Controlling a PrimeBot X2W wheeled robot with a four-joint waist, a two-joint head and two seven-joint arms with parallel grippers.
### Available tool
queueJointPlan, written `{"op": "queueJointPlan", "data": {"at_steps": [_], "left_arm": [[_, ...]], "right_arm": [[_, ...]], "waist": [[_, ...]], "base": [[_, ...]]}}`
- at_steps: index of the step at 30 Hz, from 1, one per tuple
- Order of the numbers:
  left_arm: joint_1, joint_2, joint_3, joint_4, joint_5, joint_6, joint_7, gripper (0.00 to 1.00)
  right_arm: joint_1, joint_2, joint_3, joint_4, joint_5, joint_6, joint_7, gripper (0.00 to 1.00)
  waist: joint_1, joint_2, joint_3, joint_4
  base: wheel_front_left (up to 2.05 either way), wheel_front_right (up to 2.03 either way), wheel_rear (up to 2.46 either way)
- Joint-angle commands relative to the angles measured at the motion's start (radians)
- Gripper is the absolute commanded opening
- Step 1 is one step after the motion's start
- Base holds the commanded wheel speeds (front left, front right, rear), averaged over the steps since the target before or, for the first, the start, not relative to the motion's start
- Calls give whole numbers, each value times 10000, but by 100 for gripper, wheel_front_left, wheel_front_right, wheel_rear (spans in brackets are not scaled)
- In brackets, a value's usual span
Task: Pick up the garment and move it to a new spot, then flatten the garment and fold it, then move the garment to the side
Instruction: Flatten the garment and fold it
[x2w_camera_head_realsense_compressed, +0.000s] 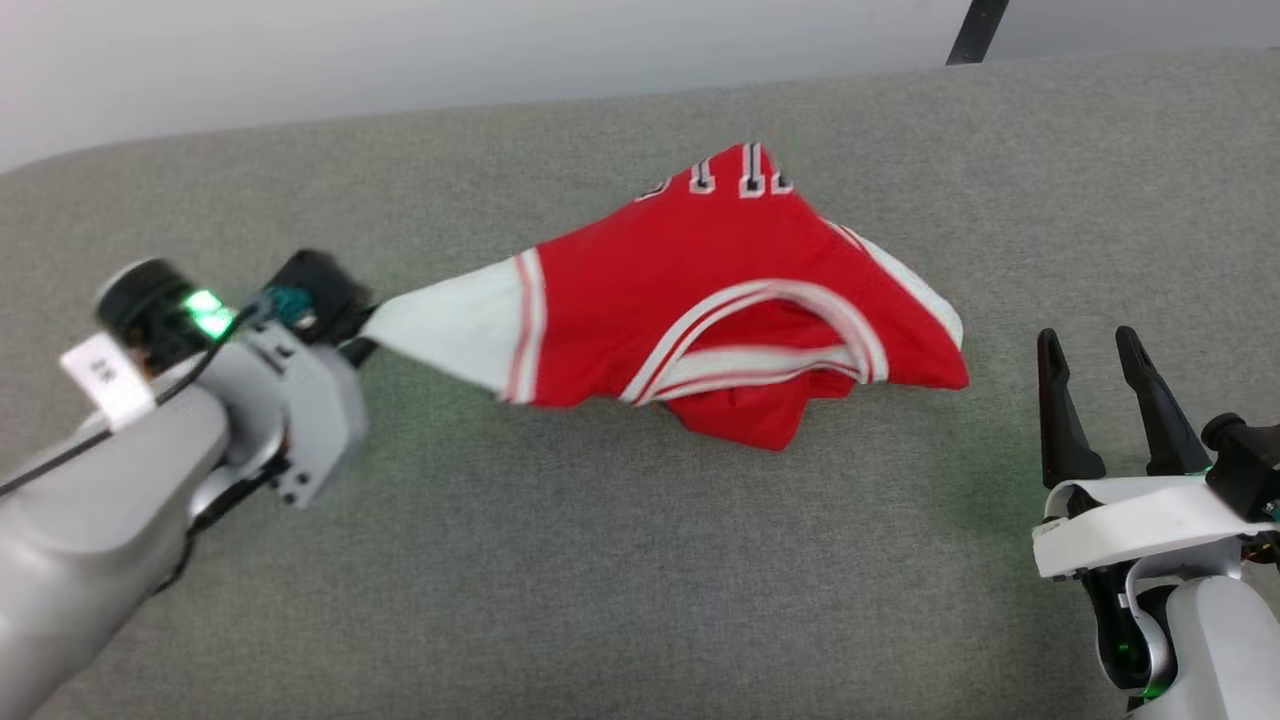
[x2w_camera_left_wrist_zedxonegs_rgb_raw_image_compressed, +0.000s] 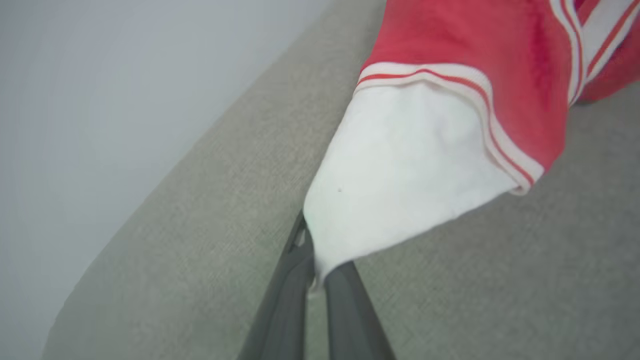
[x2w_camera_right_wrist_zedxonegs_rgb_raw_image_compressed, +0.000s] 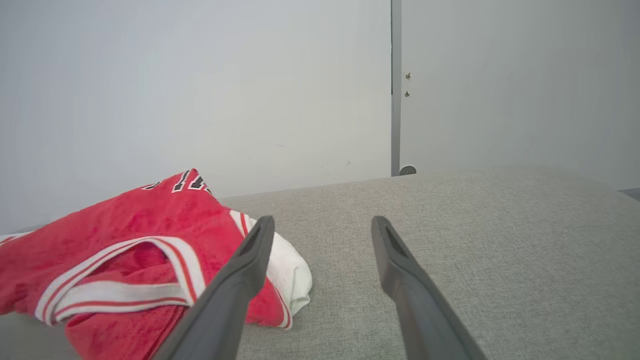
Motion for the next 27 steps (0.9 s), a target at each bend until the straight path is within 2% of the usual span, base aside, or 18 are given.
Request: {"op": "queueJointPlan", "data": {"at_steps": [1, 7, 19, 20, 21, 22, 23, 27], "left_arm": [[267, 24, -42, 328, 85, 24, -141, 0], [668, -185, -69, 1341, 17, 24, -761, 0], [1529, -613, -72, 1975, -389, 24, -362, 0], [1556, -624, -73, 2014, -419, 24, -360, 11], [1552, -621, -72, 2070, -434, 24, -341, 31], [1534, -623, -74, 2128, -465, 24, -340, 61], [1499, -637, -74, 2151, -486, 24, -389, 100], [1327, -655, -73, 2276, -565, 24, -648, 100]], "right_arm": [[22, -53, 28, -6, 37, -14, -51, 100], [-32, -69, -3, 38, 49, -14, -51, 100], [141, -79, -63, 130, 130, -14, -52, 100], [160, -78, -86, 134, 141, -14, -52, 100], [169, -73, -89, 147, 149, -14, -52, 100], [176, -71, -75, 161, 155, -14, -52, 100], [173, -69, -60, 171, 155, -14, -52, 100], [302, -106, -47, 220, 157, -14, -52, 100]], "waist": [[0, 0, 33, 24], [0, 0, 11, 29], [0, 0, -350, -129], [0, 0, -402, -127], [0, 0, -452, -122], [0, 0, -504, -112], [0, 0, -549, -97], [0, 0, -771, 33]], "base": [[0, 0, 0], [0, 0, 0], [0, 0, 0], [0, 0, 0], [0, 0, 0], [0, 0, 0], [0, 0, 0], [0, 0, 0]]}}
